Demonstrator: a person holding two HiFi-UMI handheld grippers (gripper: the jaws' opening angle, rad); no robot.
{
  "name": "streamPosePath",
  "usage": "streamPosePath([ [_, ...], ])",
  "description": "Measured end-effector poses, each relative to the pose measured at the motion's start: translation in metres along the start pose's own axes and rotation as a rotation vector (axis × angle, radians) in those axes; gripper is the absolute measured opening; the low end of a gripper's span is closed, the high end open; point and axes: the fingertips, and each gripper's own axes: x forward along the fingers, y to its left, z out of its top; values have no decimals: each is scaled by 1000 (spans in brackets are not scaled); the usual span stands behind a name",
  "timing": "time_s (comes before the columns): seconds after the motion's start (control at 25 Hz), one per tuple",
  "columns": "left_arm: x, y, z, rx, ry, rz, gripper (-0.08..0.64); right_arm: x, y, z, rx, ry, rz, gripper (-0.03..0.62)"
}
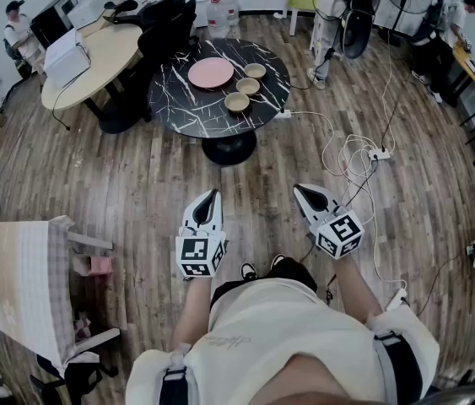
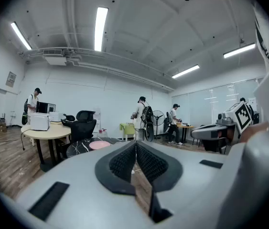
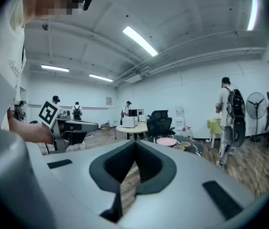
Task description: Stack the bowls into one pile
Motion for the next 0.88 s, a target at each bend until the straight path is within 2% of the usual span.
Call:
streamPosePath([
  [0.24,-2,3,7,53,8,18,20,-1,-1,1,3,7,-13,5],
  [0.64,7,19,-9,-13,37,29,20,13,-10,2,-8,17,-20,6],
  [0.76,13,24,-6,-18,35,25,20,16,-18,4,-11,3,-50,6],
  [0.88,18,31,-3,-28,32,20,20,17,-23,6,6,-24,-51,62],
])
